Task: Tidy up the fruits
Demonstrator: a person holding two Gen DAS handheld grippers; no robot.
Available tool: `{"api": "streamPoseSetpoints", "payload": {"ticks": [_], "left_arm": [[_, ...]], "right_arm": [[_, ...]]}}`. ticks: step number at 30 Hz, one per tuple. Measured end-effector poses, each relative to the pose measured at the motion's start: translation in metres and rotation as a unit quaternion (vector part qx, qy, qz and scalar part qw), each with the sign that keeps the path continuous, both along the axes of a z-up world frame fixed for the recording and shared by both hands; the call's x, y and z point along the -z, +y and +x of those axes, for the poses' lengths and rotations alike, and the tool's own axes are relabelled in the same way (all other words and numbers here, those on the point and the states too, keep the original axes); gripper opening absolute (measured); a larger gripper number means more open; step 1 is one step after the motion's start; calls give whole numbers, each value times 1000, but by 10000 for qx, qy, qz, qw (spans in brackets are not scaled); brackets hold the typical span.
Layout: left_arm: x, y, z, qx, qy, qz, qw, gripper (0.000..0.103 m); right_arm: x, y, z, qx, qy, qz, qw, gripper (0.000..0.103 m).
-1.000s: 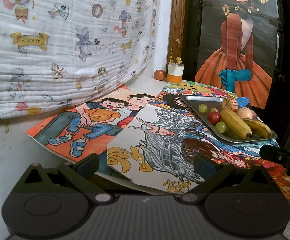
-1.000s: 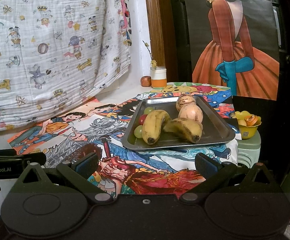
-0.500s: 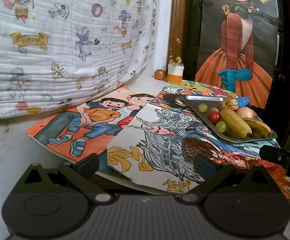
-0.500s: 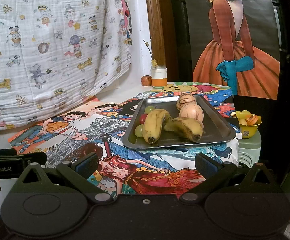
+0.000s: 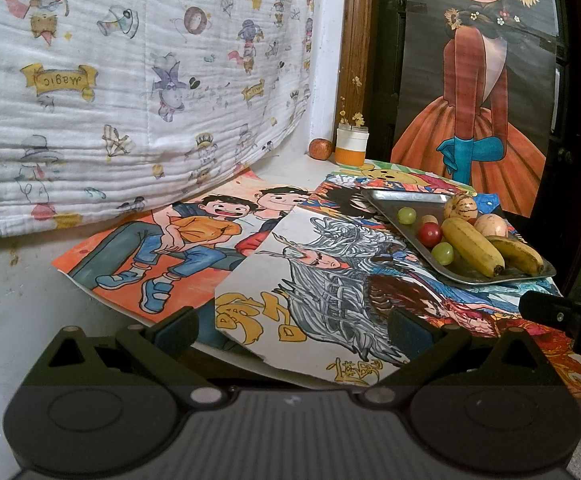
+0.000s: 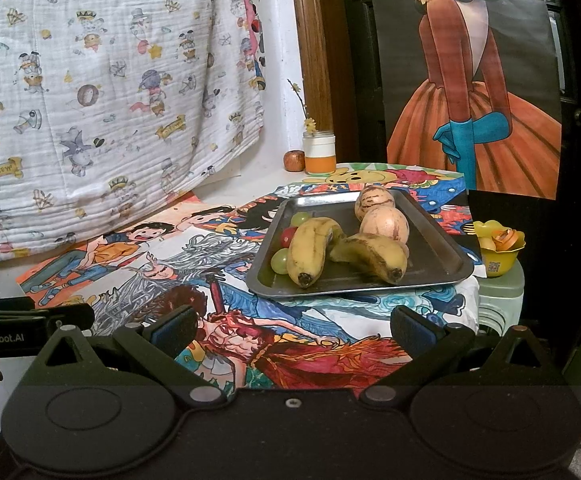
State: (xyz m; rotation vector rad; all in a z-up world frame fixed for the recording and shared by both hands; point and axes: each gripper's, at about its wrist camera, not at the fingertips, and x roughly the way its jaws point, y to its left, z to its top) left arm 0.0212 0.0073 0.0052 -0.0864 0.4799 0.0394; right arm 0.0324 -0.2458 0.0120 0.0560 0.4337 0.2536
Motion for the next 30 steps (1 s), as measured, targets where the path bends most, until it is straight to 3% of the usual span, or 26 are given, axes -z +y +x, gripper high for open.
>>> {"api": "streamPoseSetpoints", "payload": {"ticks": [19,30], "left_arm": [[4,0,-2,102,24,-125,9999,103],[-1,-7,-3,164,-78,46,9998,103]], "right_arm": [[0,1,0,0,5,0,10000,102],[0,2,0,2,13,0,10000,102]]}}
